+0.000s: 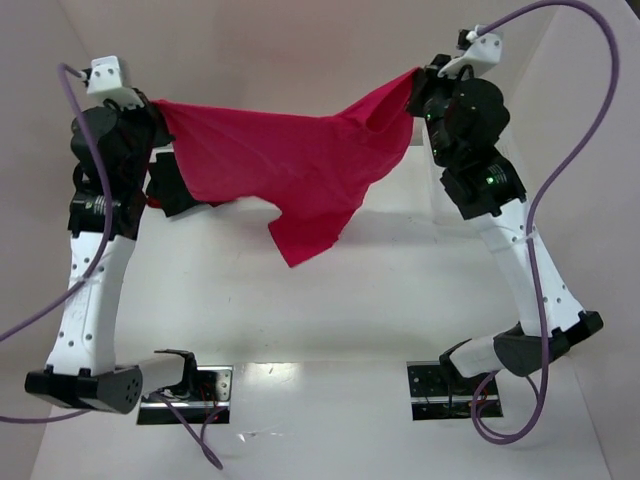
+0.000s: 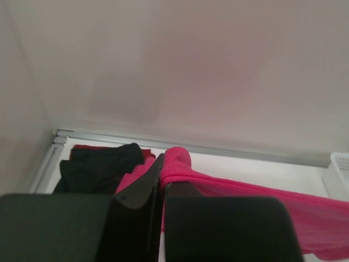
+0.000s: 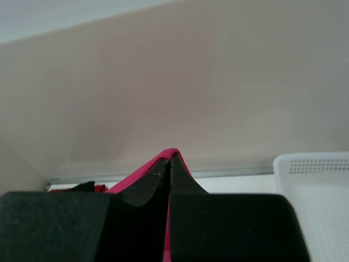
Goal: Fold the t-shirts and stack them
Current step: Flatten out the tshirt
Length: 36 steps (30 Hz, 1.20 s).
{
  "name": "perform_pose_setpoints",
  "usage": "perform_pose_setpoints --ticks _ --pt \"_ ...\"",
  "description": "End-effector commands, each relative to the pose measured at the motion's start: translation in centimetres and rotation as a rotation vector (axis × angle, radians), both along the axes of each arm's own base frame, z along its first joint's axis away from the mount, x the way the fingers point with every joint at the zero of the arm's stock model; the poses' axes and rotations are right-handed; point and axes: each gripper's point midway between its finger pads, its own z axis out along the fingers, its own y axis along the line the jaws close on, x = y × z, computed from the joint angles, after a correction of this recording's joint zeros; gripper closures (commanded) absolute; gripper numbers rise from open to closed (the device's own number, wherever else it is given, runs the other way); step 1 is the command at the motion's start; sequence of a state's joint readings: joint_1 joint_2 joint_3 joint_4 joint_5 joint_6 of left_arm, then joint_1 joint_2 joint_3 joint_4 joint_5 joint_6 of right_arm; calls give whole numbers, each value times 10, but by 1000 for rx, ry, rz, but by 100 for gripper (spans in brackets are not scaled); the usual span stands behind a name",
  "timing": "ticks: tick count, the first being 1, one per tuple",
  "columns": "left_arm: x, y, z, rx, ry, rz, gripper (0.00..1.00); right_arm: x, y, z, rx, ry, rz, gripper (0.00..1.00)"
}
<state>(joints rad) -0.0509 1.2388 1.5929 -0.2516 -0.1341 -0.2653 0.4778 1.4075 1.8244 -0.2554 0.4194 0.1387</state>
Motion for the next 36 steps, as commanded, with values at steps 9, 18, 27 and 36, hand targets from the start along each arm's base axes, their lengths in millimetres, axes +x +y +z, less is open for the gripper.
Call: perform_pose_setpoints --ticks 9,18,27,36 --pt "-92 31 56 -9 -208 146 100 -61 -40 114 69 -259 -51 100" --pt "-97 36 56 7 -215 168 100 -75 -51 112 37 -260 -73 100" --pt "-96 60 43 -61 -217 312 100 -50 -45 63 -23 -148 -108 100" --pt "-58 55 43 -27 -206 294 100 -15 -37 57 -42 -137 -145 100"
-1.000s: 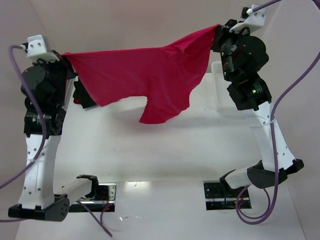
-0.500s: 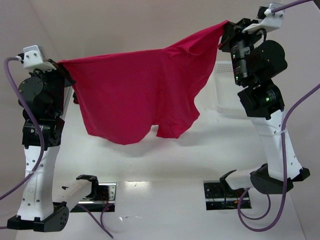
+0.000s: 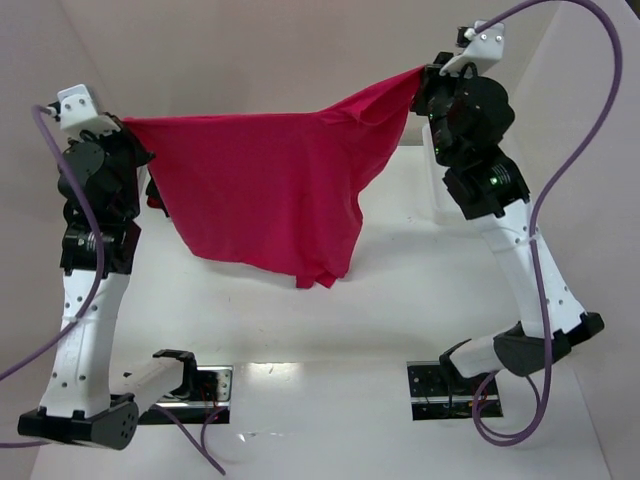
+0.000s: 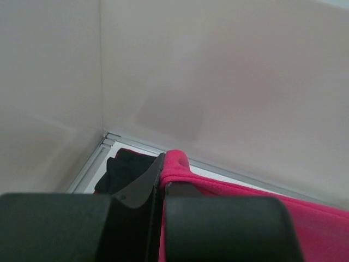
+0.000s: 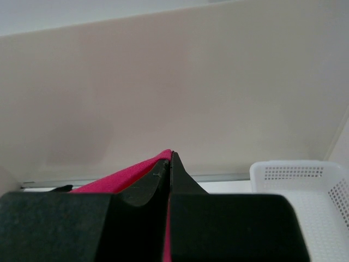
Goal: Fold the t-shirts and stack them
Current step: Flatten out the tshirt
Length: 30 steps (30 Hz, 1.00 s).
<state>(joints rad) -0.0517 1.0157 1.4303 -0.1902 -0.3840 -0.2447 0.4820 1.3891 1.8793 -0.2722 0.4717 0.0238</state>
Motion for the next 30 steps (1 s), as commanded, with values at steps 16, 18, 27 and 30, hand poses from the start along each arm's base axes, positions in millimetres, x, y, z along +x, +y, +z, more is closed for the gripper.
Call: perform_pose_setpoints --ticks 16,18,27,30 --pt "32 5 82 25 -188 33 100 -2 -32 93 61 -226 -124 100" --pt "14 6 90 24 -208 34 100 -22 -41 102 71 -244 -124 100" --pt "-111 4 90 6 -252 -12 100 -118 -83 99 120 -278 -99 100" --pt "-173 13 86 7 -285 26 100 -179 -111 116 151 -359 -95 100"
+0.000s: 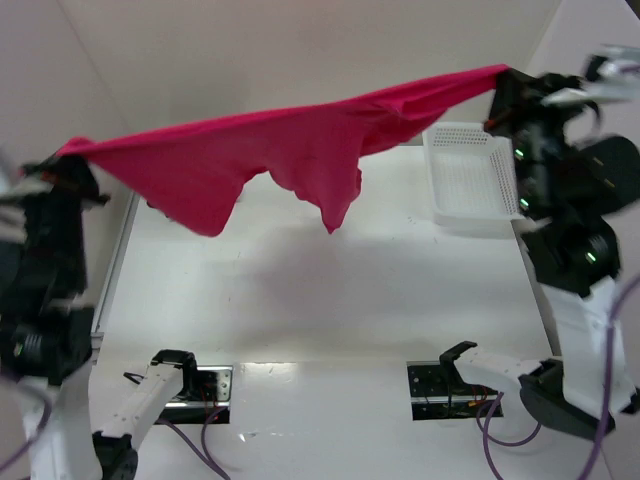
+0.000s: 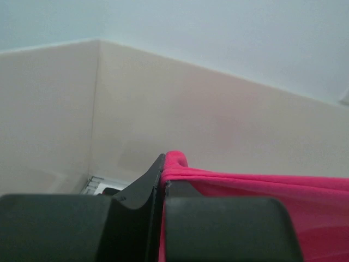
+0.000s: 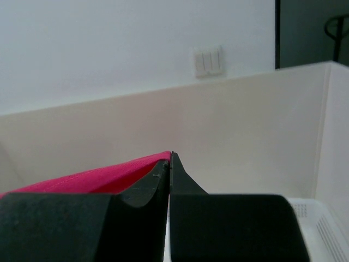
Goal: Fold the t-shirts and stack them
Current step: Flatten out the tshirt
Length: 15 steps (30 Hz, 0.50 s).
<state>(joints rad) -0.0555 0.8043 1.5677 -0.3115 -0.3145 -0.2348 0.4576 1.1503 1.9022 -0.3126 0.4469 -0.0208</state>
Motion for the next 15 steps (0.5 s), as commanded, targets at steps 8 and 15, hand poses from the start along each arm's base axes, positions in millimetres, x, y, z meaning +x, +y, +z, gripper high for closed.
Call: perform_pose_setpoints --ticks 8,15 --pt "-87 34 -11 -71 -21 158 100 -80 -55 37 57 -108 -85 100" --pt "25 18 -101 -82 244 120 100 43 -5 -80 -80 196 -136 100"
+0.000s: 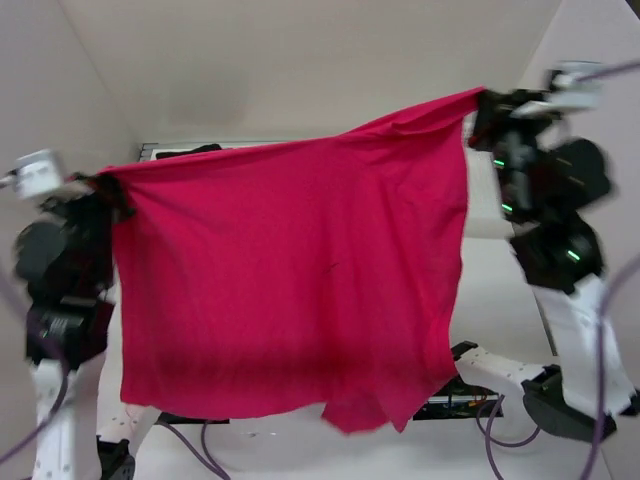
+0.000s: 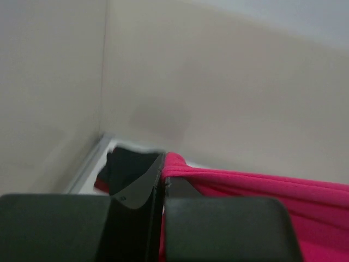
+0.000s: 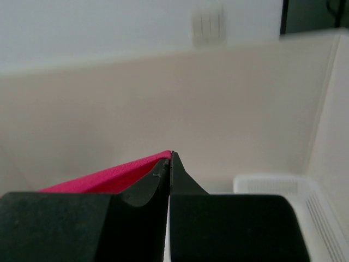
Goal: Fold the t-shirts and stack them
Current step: Flatten out the tshirt
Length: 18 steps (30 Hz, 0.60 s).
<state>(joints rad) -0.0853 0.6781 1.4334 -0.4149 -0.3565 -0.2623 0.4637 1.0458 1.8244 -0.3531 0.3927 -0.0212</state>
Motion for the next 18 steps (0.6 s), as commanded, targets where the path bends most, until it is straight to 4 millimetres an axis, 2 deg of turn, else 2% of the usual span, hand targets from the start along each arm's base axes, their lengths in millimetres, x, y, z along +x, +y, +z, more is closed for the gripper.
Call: perform_pose_setpoints --ticks 1,2,4,5,6,7,9,10,11,12,13,14,15,16,17,18 --pt "58 13 -65 -36 189 107 100 87 5 -100 -93 247 -195 100" --pt "74 10 -93 -36 253 98 100 96 10 -109 -84 252 -191 100" --pt "97 5 -122 -49 306 86 100 123 22 -153 -108 331 -197 100" --pt "108 3 -150 -50 364 79 100 134 25 -164 -112 343 -206 100" --pt "121 2 -164 -47 386 80 100 143 29 -178 -115 365 -214 100" --pt "128 -1 -178 -44 412 70 100 160 35 -209 -148 425 -229 100" --pt "142 -2 -202 -49 440 71 100 177 42 -233 -139 443 -235 100" --pt "154 0 -235 -43 519 83 100 191 47 -264 -171 497 -248 100" --pt "160 0 -248 -29 551 84 100 200 47 -274 -147 511 -255 100" --pt "175 10 -271 -20 609 125 100 216 47 -300 -153 553 -271 100" --pt "181 16 -285 -19 642 149 100 219 46 -298 -126 540 -266 100" --pt "189 23 -290 -21 657 172 100 233 50 -324 -121 580 -260 100" --pt "197 30 -298 -21 684 199 100 242 50 -332 -106 594 -260 100" --pt "208 35 -322 -18 751 212 100 253 45 -327 -78 582 -277 100" --pt "219 46 -321 -41 731 239 100 266 51 -348 -98 619 -269 100" --pt "232 49 -328 -46 737 241 100 273 52 -351 -99 621 -280 100"
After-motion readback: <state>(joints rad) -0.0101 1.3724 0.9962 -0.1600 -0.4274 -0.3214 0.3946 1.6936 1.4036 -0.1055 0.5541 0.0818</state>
